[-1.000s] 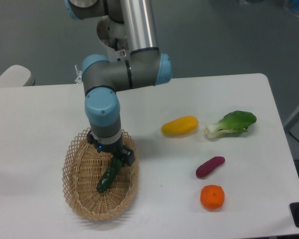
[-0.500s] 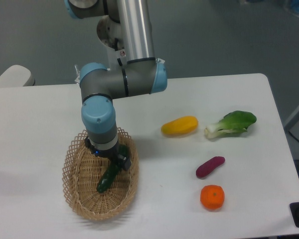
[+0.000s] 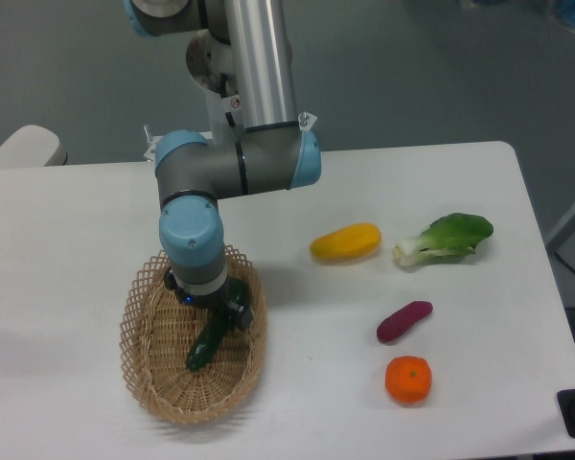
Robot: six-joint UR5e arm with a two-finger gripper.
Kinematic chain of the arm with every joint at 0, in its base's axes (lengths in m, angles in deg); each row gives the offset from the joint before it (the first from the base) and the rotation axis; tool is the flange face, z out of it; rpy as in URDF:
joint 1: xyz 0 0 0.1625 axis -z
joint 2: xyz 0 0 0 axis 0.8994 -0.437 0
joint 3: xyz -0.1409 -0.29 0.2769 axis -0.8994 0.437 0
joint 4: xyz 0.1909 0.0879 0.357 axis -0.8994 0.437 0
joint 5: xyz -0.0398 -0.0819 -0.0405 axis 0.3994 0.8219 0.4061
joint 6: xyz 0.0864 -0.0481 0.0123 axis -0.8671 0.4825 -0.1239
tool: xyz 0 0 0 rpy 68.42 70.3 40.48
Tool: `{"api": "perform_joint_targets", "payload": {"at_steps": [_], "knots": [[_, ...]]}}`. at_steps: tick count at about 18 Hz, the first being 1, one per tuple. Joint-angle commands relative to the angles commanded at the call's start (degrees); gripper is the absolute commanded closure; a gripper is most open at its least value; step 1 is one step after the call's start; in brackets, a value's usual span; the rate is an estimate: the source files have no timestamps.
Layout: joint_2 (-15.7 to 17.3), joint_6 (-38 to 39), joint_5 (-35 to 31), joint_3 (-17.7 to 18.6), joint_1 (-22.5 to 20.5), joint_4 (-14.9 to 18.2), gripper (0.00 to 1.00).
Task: Pick up the cucumber from the basket
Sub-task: 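Lower the gripper onto the cucumber and close the fingers around it, then lift the cucumber out of the basket and carry it beside the sweet potato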
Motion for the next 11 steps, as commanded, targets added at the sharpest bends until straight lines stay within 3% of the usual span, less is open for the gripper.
{"api": "perform_joint_targets", "payload": {"at_steps": [2, 4, 7, 11], "knots": [[0.0, -0.2, 0.1, -0.4, -0.1, 0.0, 0.67], [0.0, -0.5, 0.1, -0.5, -0.1, 0.0, 0.77], [0.0, -0.6, 0.1, -0.9, -0.2, 0.1, 0.82], [0.4, -0.8, 0.3, -1.7, -0.4, 0.2, 0.82]]}}
